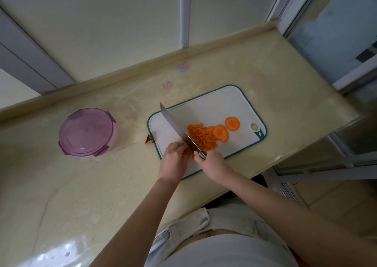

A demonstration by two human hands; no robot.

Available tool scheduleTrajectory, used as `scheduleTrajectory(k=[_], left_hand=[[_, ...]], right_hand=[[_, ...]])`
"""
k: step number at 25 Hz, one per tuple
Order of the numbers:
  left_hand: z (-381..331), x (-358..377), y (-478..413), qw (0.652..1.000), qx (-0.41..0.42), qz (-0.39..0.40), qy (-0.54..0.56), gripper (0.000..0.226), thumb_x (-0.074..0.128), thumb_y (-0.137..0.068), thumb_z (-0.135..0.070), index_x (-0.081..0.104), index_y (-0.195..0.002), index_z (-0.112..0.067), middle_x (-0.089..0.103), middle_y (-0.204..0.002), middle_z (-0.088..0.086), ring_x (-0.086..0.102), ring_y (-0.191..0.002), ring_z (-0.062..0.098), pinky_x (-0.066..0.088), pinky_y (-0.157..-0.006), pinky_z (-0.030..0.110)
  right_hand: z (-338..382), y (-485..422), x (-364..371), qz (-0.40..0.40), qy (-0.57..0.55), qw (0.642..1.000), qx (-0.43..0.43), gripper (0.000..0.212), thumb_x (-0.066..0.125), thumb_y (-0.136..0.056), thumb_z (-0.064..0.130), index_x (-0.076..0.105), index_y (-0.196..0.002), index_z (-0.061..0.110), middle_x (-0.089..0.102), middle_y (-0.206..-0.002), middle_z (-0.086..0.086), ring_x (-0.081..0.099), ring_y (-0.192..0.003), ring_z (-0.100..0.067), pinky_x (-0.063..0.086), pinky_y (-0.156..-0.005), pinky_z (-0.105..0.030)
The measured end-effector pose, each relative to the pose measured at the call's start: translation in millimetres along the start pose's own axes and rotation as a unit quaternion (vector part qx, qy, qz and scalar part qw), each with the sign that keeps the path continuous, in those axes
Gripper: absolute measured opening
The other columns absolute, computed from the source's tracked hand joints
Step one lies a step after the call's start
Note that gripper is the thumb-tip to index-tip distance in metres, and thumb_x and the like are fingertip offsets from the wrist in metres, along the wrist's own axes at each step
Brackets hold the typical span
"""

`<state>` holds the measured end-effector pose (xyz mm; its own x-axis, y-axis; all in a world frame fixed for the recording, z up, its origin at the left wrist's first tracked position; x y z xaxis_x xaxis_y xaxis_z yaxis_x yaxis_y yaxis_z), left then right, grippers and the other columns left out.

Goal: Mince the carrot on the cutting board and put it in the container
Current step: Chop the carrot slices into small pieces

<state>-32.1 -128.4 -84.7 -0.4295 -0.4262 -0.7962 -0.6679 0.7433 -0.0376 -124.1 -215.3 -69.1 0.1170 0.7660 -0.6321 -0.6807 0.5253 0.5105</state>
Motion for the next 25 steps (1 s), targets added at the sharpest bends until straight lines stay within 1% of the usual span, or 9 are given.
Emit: scheduleTrajectory(k=[3,5,7,9,11,14,19,23,25], left_hand=[[0,2,4,0.999,0.001,0.032,-0.010,0.034,0.068,-0.076,-0.003,0.064,-0.110,-0.003,0.059,-0.102,0.012,0.058,-0.093,0.030,0.052,-0.078,0.035],[-1,-1,6,0.999,-0.015,0.043,-0.003,0.045,0.065,-0.077,-0.005,0.057,-0.121,-0.002,0.054,-0.113,0.013,0.055,-0.100,0.029,0.049,-0.084,0.034],[-4,-5,9,0.999,-0.013,0.041,-0.001,0.050,0.065,-0.075,-0.008,0.054,-0.123,-0.001,0.052,-0.115,0.014,0.051,-0.105,0.028,0.046,-0.090,0.033],[-5,-5,9,0.999,-0.010,0.028,-0.029,0.052,0.068,-0.073,-0.015,0.055,-0.121,0.000,0.054,-0.111,0.014,0.049,-0.105,0.030,0.044,-0.095,0.038],[-2,-5,7,0.998,-0.037,0.018,-0.051,0.055,0.070,-0.077,-0.027,0.054,-0.123,-0.001,0.054,-0.112,0.014,0.047,-0.107,0.031,0.040,-0.097,0.040],[4,2,4,0.992,-0.091,0.043,-0.074,0.056,0.063,-0.084,-0.040,0.050,-0.127,-0.006,0.048,-0.116,0.011,0.040,-0.110,0.026,0.032,-0.099,0.034],[0,2,3,0.994,-0.083,0.027,-0.063,0.033,0.065,-0.083,-0.021,0.061,-0.110,-0.002,0.053,-0.103,0.014,0.046,-0.098,0.030,0.042,-0.090,0.038],[2,1,5,0.997,-0.073,0.015,-0.029,0.046,0.069,-0.079,-0.015,0.055,-0.121,0.000,0.055,-0.104,0.014,0.048,-0.098,0.030,0.044,-0.089,0.038],[3,0,6,0.997,-0.075,0.014,-0.020,0.039,0.068,-0.081,-0.014,0.059,-0.116,0.000,0.056,-0.104,0.014,0.048,-0.099,0.029,0.043,-0.088,0.036]], right_hand=[[-4,-3,-8,-0.001,-0.053,0.999,0.010,0.045,0.048,-0.098,0.033,0.037,-0.058,0.014,0.040,-0.054,0.001,0.038,-0.048,-0.013,0.028,-0.046,-0.021],[-2,-3,-8,-0.006,-0.076,0.997,0.016,0.042,0.047,-0.098,0.033,0.039,-0.061,0.014,0.041,-0.055,0.000,0.039,-0.048,-0.013,0.030,-0.046,-0.022],[1,-2,-7,-0.005,-0.084,0.996,0.012,0.043,0.047,-0.098,0.034,0.039,-0.061,0.014,0.040,-0.055,0.000,0.039,-0.047,-0.014,0.030,-0.046,-0.023],[4,0,-9,-0.002,-0.080,0.997,0.005,0.043,0.047,-0.098,0.034,0.039,-0.061,0.015,0.040,-0.054,0.000,0.039,-0.046,-0.013,0.030,-0.046,-0.022],[3,1,-11,0.000,-0.073,0.997,0.001,0.042,0.048,-0.097,0.034,0.040,-0.061,0.015,0.040,-0.053,0.001,0.039,-0.046,-0.012,0.030,-0.045,-0.020],[1,5,-11,-0.001,-0.073,0.997,0.005,0.040,0.048,-0.097,0.035,0.040,-0.063,0.017,0.040,-0.055,0.003,0.040,-0.047,-0.010,0.030,-0.045,-0.018],[-1,10,-9,0.011,-0.060,0.998,0.002,0.043,0.048,-0.097,0.035,0.036,-0.060,0.017,0.039,-0.054,0.003,0.040,-0.047,-0.012,0.032,-0.045,-0.019],[1,13,-9,0.007,-0.031,0.999,-0.012,0.048,0.049,-0.097,0.031,0.031,-0.055,0.017,0.036,-0.052,0.003,0.036,-0.046,-0.011,0.028,-0.041,-0.015],[1,12,-8,0.006,-0.021,1.000,-0.013,0.049,0.050,-0.097,0.031,0.030,-0.055,0.017,0.035,-0.052,0.003,0.035,-0.045,-0.011,0.027,-0.041,-0.016]])
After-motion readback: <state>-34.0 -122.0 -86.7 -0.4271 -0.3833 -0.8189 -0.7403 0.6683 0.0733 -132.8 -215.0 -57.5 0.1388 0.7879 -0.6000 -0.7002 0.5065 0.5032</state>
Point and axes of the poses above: each hand's wrist, its own y-axis away from the middle knuckle, its own x-axis out of the palm, z = x × y, the point moved 6 cm from there along -y, towards the middle knuckle
